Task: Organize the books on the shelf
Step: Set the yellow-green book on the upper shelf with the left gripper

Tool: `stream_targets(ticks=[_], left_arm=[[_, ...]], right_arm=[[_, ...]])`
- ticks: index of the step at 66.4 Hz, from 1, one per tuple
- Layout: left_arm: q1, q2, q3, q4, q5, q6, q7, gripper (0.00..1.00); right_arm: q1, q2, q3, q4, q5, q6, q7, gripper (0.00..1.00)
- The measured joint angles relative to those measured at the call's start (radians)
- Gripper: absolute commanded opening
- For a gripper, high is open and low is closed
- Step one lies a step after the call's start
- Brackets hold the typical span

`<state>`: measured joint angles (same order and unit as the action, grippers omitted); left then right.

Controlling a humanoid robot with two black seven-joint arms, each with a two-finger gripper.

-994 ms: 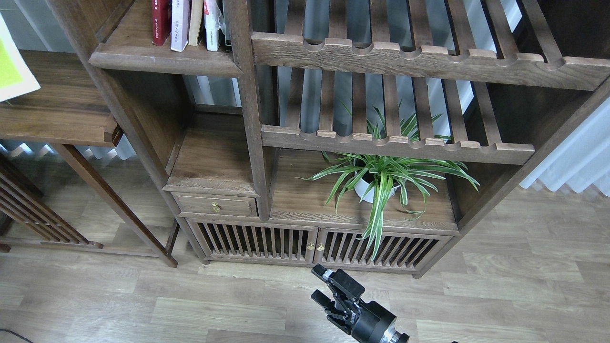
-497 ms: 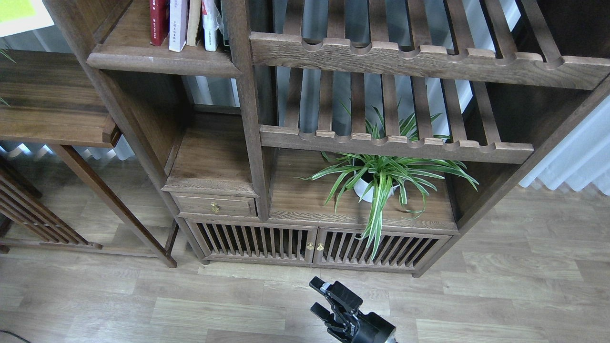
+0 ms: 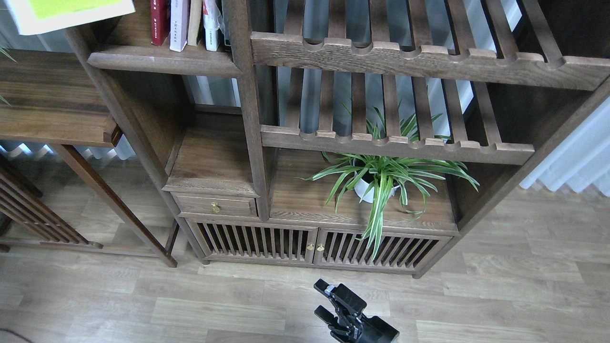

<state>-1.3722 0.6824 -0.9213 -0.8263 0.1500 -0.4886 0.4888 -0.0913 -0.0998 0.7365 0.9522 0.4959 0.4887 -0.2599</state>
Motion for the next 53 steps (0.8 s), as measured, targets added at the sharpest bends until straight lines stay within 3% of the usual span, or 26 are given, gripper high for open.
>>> stream_targets(ticks=[33,40,48,53], left_arm=[[-0.131,-0.104,0.011,0.092,0.242,0.0,-0.012,0.03],[-0.127,-0.122,0.012,0.097,0.282,0.0,-0.088,0.03],[-0.12,-0.14,0.023,0.099,0.323,0.0,-0.229,0.04],[-0.119,-0.15,0.039,0.102,0.339,0.0,-0.293,0.04]], right_arm=[[-0.004,0.007,0.001,0.0,0.001,0.0,0.001,0.99],[-0.005,0.007,0.001,0.0,0.001,0.0,0.001,0.99],[-0.008,0.008,0.002,0.0,0.002,0.0,0.001,0.99],[-0.008,0.01,0.007,0.001,0.003,0.0,0.001,0.99]])
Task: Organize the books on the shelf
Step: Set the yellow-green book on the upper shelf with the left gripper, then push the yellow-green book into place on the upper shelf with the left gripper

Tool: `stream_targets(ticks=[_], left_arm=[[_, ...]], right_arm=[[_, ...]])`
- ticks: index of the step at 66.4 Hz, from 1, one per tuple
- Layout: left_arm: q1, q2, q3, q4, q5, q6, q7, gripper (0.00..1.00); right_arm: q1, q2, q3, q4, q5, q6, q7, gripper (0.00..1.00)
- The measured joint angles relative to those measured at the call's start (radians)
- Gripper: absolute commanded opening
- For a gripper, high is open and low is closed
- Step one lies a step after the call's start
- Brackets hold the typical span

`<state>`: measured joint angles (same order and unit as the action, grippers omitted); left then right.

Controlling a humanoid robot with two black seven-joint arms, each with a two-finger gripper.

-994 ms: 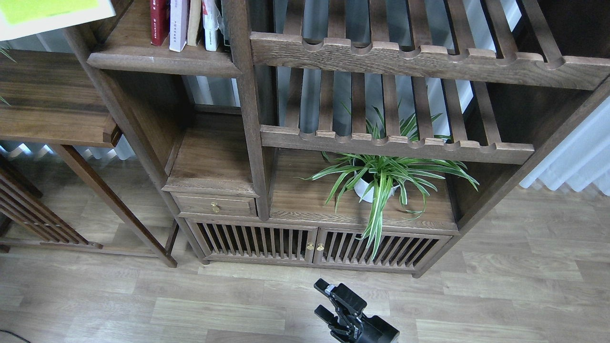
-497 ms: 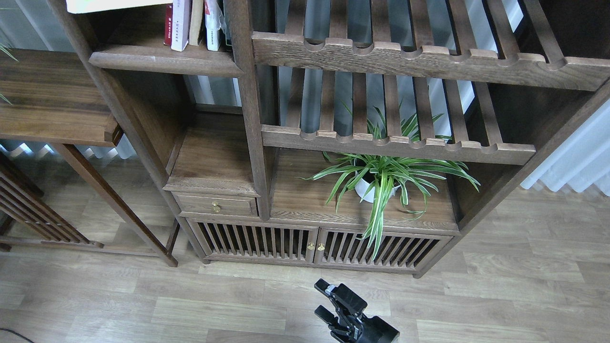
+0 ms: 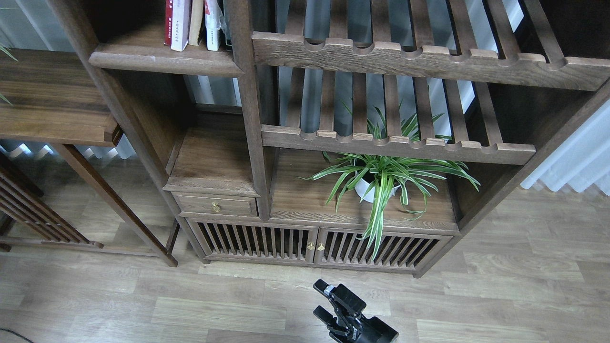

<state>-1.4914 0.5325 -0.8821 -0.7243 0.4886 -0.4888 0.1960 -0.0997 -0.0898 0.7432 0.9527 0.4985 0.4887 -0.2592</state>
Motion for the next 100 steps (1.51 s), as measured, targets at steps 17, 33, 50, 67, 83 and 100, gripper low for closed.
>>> stream_targets(ticks=[17,33,50,67,83,100], left_arm=[[0.002,-0.011,0.046,0.047,0.026,0.0,-0.097,0.04],[0.003,-0.058,0.108,0.155,0.045,0.0,-0.284,0.04],[-0.002,-0.155,0.134,0.284,0.045,0.0,-0.377,0.04],[-0.018,-0.202,0.14,0.409,0.045,0.0,-0.392,0.03],[-0.02,-0.25,0.153,0.5,0.035,0.0,-0.512,0.03],[0.011,-0.286,0.151,0.534,0.013,0.0,-0.55,0.03]], right_arm=[[-0.006,0.003,0.007,0.001,0.0,0.0,0.0,0.99],[-0.011,0.009,0.007,0.002,0.0,0.0,0.0,0.99],[-0.011,0.013,0.007,0.003,0.0,0.0,0.0,0.99],[-0.014,0.013,0.008,0.003,0.0,0.0,0.0,0.99],[-0.015,0.015,0.009,0.003,0.006,0.0,0.0,0.99],[-0.017,0.015,0.009,0.008,0.008,0.0,0.0,0.99]])
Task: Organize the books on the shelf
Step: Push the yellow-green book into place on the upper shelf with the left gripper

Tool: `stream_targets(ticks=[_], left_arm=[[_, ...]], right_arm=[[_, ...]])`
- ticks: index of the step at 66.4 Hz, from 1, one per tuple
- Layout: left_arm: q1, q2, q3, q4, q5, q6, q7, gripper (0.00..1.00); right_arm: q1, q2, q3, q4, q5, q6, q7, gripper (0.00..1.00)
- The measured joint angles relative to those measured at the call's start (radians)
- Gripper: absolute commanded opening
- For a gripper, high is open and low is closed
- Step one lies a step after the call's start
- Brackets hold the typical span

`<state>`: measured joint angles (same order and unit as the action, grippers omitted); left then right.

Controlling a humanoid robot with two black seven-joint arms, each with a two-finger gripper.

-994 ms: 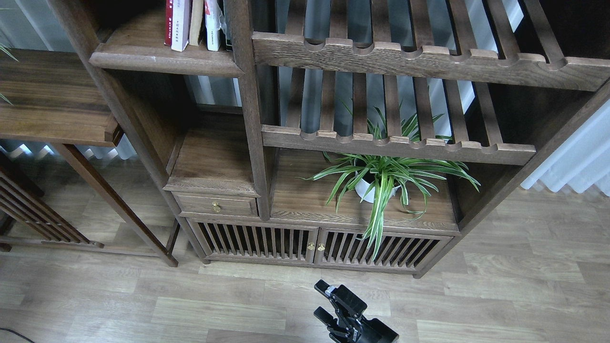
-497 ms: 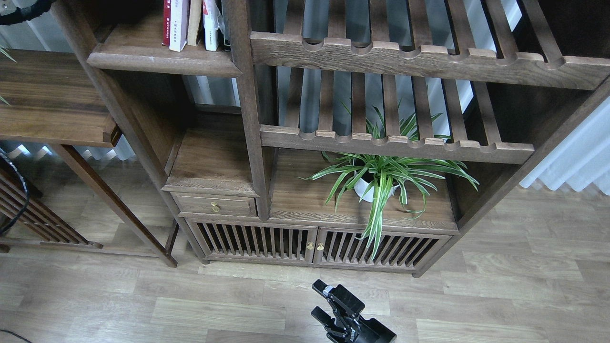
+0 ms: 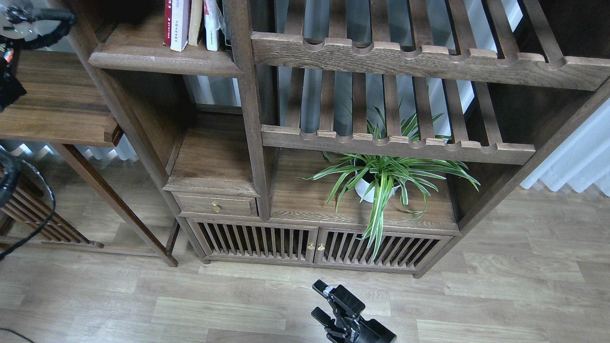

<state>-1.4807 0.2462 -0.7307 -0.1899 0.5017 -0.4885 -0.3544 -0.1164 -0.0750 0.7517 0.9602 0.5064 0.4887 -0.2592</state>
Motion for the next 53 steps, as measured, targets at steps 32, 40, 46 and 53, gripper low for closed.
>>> stream_targets(ticks=[32,40,46,53], left_arm=[[0.04,-0.054,0.002,0.069,-0.016,0.0,-0.039,0.03],[0.044,-0.058,0.006,0.091,-0.016,0.0,-0.043,0.02],[0.043,-0.066,0.01,0.123,-0.016,0.0,-0.044,0.02],[0.031,-0.073,0.021,0.152,-0.016,0.0,-0.042,0.02]], right_arm=[[-0.021,0.003,0.013,0.003,0.009,0.0,0.0,0.99],[-0.022,0.009,0.014,0.004,0.013,0.0,0.0,0.99],[-0.022,0.014,0.014,0.005,0.015,0.0,-0.001,0.99],[-0.024,0.017,0.013,0.006,0.015,0.0,-0.001,0.99]])
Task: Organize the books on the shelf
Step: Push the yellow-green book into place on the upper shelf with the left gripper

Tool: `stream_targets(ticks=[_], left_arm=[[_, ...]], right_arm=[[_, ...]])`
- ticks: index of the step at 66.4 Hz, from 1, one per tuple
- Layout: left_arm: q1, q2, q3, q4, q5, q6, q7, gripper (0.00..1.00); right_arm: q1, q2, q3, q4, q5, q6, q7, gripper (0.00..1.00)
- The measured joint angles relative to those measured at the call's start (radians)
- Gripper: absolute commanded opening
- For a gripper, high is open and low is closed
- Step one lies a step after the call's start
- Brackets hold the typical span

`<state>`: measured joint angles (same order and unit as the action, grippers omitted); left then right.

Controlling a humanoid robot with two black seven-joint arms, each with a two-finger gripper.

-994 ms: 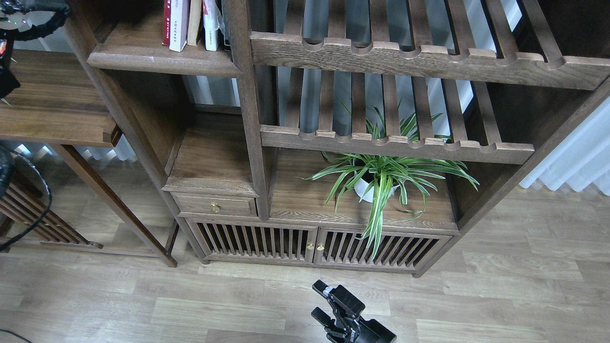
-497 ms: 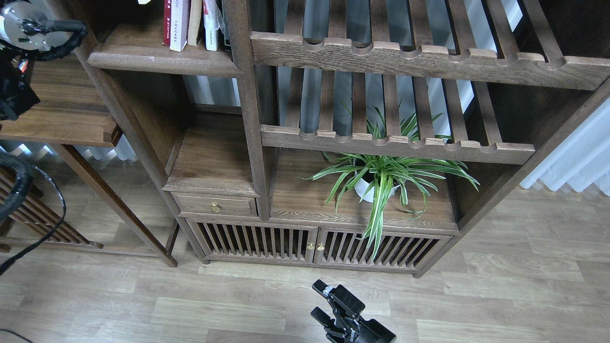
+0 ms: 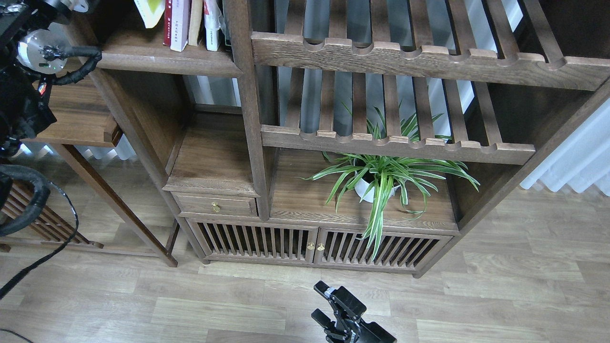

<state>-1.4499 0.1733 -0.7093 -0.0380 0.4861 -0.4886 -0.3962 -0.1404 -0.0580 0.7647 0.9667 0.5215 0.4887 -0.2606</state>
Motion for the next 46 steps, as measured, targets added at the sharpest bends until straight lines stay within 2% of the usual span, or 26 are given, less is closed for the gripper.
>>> stream_targets(ticks=[20,46], left_arm=[[-0.032,-0.026,0.092,0.038,-0.051,0.0,0.01,0.02],[-0.023,-0.048,0.165,0.038,-0.064,0.0,-0.052,0.04]], right_arm=[[-0.005,0.004,0.0,0.016,0.0,0.0,-0.001,0.99],[-0.02,0.003,0.002,0.018,0.006,0.0,0.0,0.99]])
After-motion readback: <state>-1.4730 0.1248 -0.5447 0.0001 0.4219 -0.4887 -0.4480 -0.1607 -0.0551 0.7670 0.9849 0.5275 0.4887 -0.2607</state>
